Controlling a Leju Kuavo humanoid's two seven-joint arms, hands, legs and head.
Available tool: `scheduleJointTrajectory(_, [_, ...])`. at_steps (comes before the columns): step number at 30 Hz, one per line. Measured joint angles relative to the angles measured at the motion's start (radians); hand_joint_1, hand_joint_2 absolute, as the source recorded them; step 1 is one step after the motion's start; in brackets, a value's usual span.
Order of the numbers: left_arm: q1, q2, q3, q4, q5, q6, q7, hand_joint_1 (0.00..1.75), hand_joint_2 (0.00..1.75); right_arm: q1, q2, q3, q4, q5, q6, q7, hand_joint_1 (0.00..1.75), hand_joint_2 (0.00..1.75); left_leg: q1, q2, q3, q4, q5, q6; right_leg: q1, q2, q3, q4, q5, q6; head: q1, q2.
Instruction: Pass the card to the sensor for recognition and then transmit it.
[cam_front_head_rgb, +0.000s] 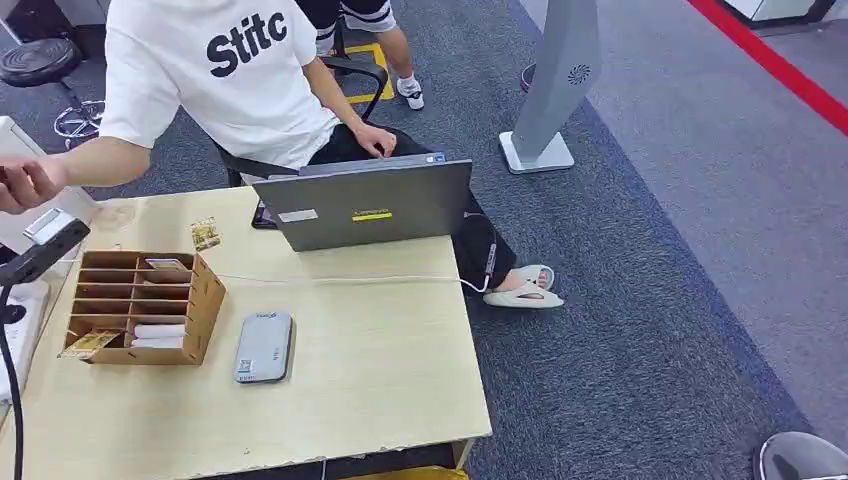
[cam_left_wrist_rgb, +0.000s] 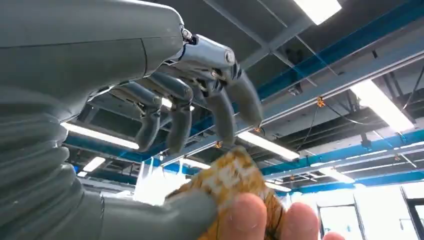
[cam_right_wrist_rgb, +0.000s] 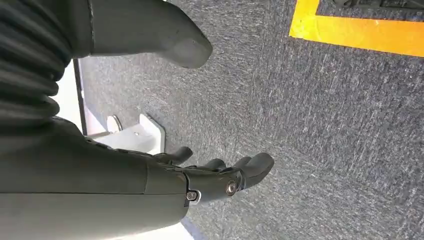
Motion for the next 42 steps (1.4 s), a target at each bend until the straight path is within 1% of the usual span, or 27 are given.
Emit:
scheduleJointTrajectory(7, [0.012,-0.013,0.000,0.007,-0.002,0.013,0.000,0.00,1.75,0.000,0.000,0.003,0.000,-0.002,0.005,0.000,0.00,1.75,0.000,0.000,0.000,0.000,0.000,0.000,0.000,0.000,0.000,0.000,0.000,0.000,0.000,0.000])
scheduleJointTrajectory(11, [0.035,-0.013,0.000,0.007,-0.008,0.025,0.000,0.00,1.75,0.000,0.000,0.003,0.000,-0.008,0.009,0.000,0.00,1.75,0.000,0.000,0.000,0.000,0.000,0.000,0.000,0.000,0.000,0.000,0.000,0.000,0.000,0.000])
scheduleJointTrajectory(13, [0.072,-0.011,0.002,-0.002,-0.012,0.049,-0.001,0.00,1.75,0.000,0.000,0.003,0.000,-0.015,0.008,0.000,0.00,1.75,0.000,0.000,0.000,0.000,0.000,0.000,0.000,0.000,0.001,0.000,0.000,0.000,0.000,0.000])
scheduleJointTrajectory(15, [0.146,-0.010,0.011,-0.048,-0.015,0.113,-0.006,0.00,1.75,0.001,0.000,0.003,0.000,-0.023,0.005,0.000,0.00,1.75,0.000,0.002,0.000,0.000,0.000,0.000,0.000,0.002,0.000,0.000,0.000,0.000,0.000,0.000])
scheduleJointTrajectory(17, [0.241,-0.014,0.031,-0.106,0.004,0.173,-0.026,0.00,1.75,0.001,0.000,0.003,0.000,-0.035,0.003,0.000,0.00,1.75,0.000,0.003,0.000,-0.001,-0.001,0.000,0.000,0.003,0.000,0.000,0.000,0.000,0.000,0.000])
scheduleJointTrajectory(18, [0.255,-0.016,0.034,-0.117,0.006,0.184,-0.031,0.00,1.75,0.001,0.000,0.003,0.000,-0.037,0.003,0.000,0.00,1.75,0.000,0.003,0.000,-0.001,-0.001,0.000,0.000,0.003,0.000,0.000,0.000,0.000,0.000,0.000])
scheduleJointTrajectory(27, [0.259,-0.016,0.034,-0.117,0.007,0.184,-0.031,0.00,1.75,0.001,0.000,0.003,0.000,-0.037,0.003,0.000,0.00,1.75,0.000,0.003,0.000,-0.001,-0.001,0.000,0.000,0.003,0.000,0.000,0.000,0.000,0.000,0.000])
scheduleJointTrajectory(28, [0.266,-0.017,0.037,-0.124,0.008,0.190,-0.033,0.00,1.75,0.001,0.000,0.003,0.000,-0.038,0.003,0.000,0.00,1.75,-0.001,0.003,0.000,-0.001,-0.001,0.000,0.000,0.004,0.000,0.000,0.000,0.000,-0.001,0.000])
scheduleJointTrajectory(29, [0.304,-0.024,0.045,-0.151,0.010,0.217,-0.043,0.00,1.75,0.001,0.000,0.003,0.000,-0.042,0.002,0.000,0.00,1.75,-0.001,0.004,0.000,-0.001,-0.002,0.000,-0.001,0.004,0.000,0.000,0.000,0.000,-0.001,0.000])
scheduleJointTrajectory(30, [0.312,-0.026,0.047,-0.158,0.011,0.224,-0.045,0.00,1.75,0.001,0.000,0.003,0.000,-0.043,0.002,0.000,0.00,1.75,-0.001,0.004,0.000,-0.001,-0.002,0.000,-0.001,0.004,0.000,0.000,0.000,0.000,-0.001,0.000])
scheduleJointTrajectory(31, [0.469,-0.062,0.075,-0.260,0.008,0.338,-0.077,0.00,1.75,0.002,0.000,0.000,0.000,-0.047,0.001,0.010,0.00,1.75,-0.002,0.007,0.001,-0.001,-0.004,0.001,-0.001,0.007,0.000,-0.001,-0.002,0.001,-0.001,0.000])
scheduleJointTrajectory(32, [0.560,-0.096,0.090,-0.320,0.003,0.397,-0.095,0.00,1.75,0.003,0.000,-0.002,0.000,-0.048,0.000,0.015,0.00,1.75,-0.002,0.008,0.001,-0.001,-0.006,0.002,-0.002,0.008,-0.001,-0.001,-0.002,0.002,-0.002,0.000])
scheduleJointTrajectory(33, [0.692,-0.167,0.116,-0.435,0.015,0.434,-0.151,0.00,1.75,0.005,0.000,-0.007,0.000,-0.052,-0.006,0.025,0.00,1.75,-0.003,0.007,0.000,-0.001,-0.007,0.003,-0.002,0.007,-0.001,-0.002,-0.003,0.003,0.000,0.000])
scheduleJointTrajectory(34, [0.768,-0.227,0.139,-0.512,0.076,0.441,-0.219,0.00,1.75,0.006,0.000,-0.008,0.000,-0.051,-0.007,0.029,0.00,1.75,-0.003,0.006,-0.001,-0.001,-0.007,0.004,-0.002,0.005,0.000,-0.002,-0.004,0.004,0.000,0.000])
scheduleJointTrajectory(35, [0.860,-0.376,0.226,-0.608,0.350,0.442,-0.479,0.00,1.75,0.007,0.000,-0.008,0.000,-0.040,-0.009,0.042,0.00,1.75,-0.006,0.006,-0.001,-0.001,-0.008,0.006,-0.004,0.005,0.001,-0.002,-0.004,0.004,0.000,0.000])
scheduleJointTrajectory(36, [0.901,-0.499,0.326,-0.651,0.647,0.445,-0.644,0.00,1.75,0.009,0.003,-0.008,0.000,-0.024,-0.031,0.067,0.00,1.75,-0.005,0.005,0.000,-0.001,-0.008,0.006,-0.004,0.004,0.001,-0.002,-0.004,0.005,0.002,0.000])
scheduleJointTrajectory(37, [0.947,-0.643,0.527,-0.645,0.990,0.448,-0.659,0.00,1.75,0.009,0.016,-0.007,0.000,-0.001,-0.076,0.089,0.00,1.75,-0.005,0.002,0.002,-0.001,-0.007,0.007,-0.004,0.000,0.003,-0.002,-0.004,0.005,0.001,0.000])
scheduleJointTrajectory(38, [0.940,-0.681,0.634,-0.588,1.044,0.448,-0.649,0.00,1.75,0.009,0.022,-0.007,0.000,0.000,-0.084,0.085,0.00,1.75,-0.004,0.002,0.003,-0.001,-0.007,0.006,-0.004,0.000,0.004,-0.002,-0.004,0.005,-0.001,0.000])
scheduleJointTrajectory(42, [0.936,-0.715,0.704,-0.551,1.048,0.448,-0.650,0.00,1.75,0.009,0.024,-0.007,0.000,0.000,-0.087,0.082,0.00,1.75,-0.004,0.001,0.003,-0.001,-0.006,0.005,-0.004,-0.001,0.005,-0.002,-0.004,0.005,-0.002,0.000])
